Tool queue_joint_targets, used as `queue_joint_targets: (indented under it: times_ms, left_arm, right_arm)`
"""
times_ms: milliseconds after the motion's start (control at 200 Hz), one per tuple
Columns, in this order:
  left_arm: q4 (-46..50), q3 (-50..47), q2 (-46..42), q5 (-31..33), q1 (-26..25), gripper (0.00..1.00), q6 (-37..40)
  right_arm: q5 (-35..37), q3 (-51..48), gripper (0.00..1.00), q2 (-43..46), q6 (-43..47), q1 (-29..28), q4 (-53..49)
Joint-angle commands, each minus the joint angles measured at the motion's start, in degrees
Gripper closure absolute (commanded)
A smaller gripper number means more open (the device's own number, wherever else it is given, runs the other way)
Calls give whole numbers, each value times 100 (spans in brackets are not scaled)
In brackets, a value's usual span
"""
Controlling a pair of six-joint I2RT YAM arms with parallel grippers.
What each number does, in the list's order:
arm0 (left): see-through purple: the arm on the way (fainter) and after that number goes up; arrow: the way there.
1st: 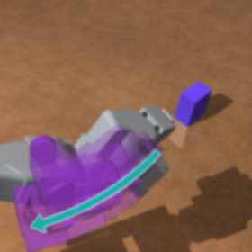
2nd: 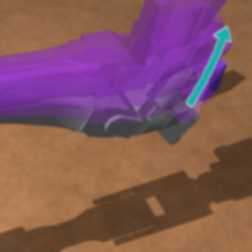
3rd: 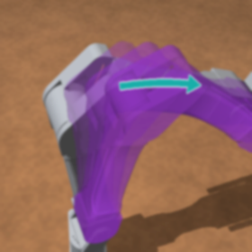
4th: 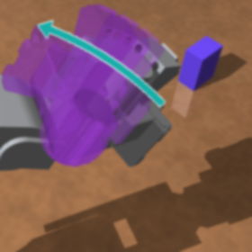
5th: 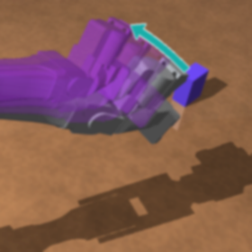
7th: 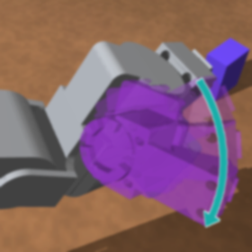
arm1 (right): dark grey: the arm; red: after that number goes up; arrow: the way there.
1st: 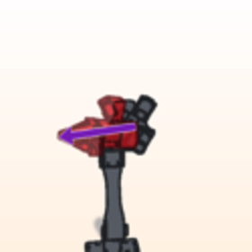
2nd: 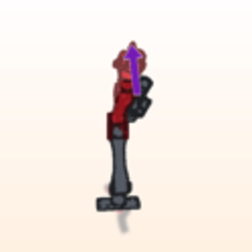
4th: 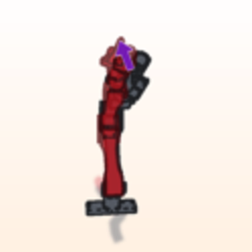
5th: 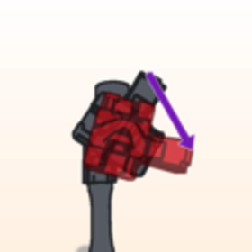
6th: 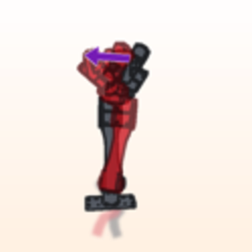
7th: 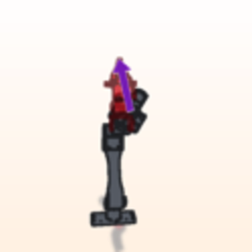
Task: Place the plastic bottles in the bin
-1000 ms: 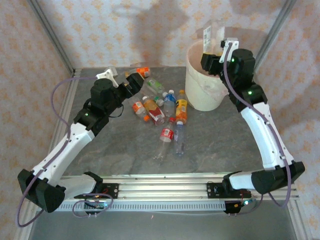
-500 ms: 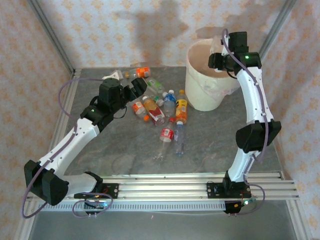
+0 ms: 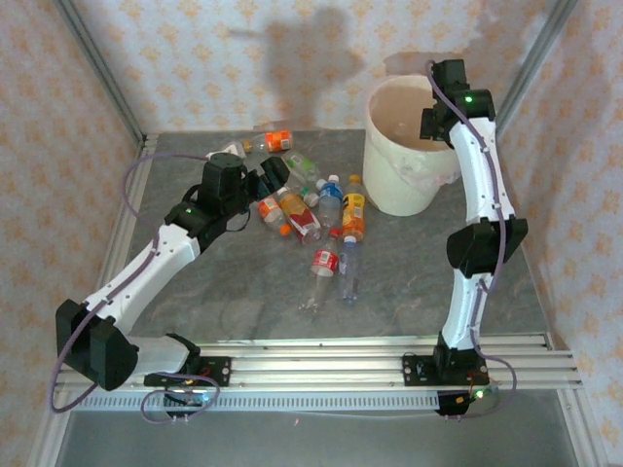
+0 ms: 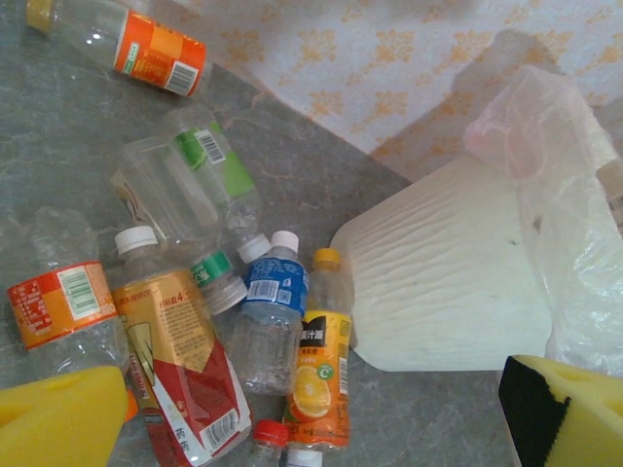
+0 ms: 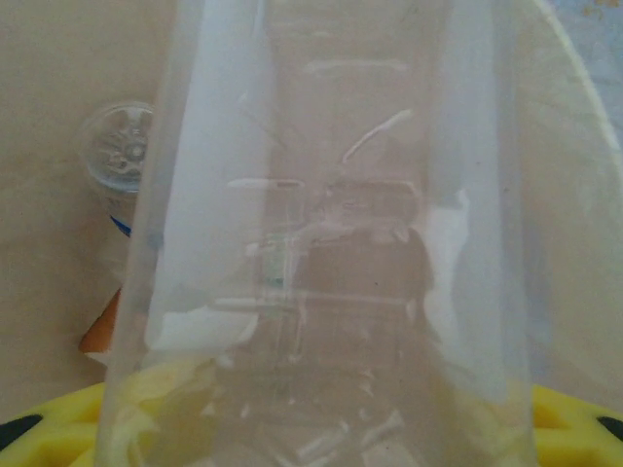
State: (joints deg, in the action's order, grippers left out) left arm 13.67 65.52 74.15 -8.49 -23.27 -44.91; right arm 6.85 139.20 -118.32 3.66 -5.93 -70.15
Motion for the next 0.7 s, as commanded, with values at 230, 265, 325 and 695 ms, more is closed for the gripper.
queue_joint_targets:
  times_ms: [230,265,325,695]
  left_arm:
    - [145,66,86,170,-10,0,-58]
    - [145,74,103,162,-7,0,-60]
    - [157,75,114,162,-8,0,-59]
    - [283,76,112,237,-10,0,-73]
  right_arm:
    - [671,427,43,-75,-111,-165,-403]
    - [683,462,41,-53,-103,-201,-390]
    - [709,489,36,9,-86,-256,-344]
    - [905,468,21,473,-79,-504,-91]
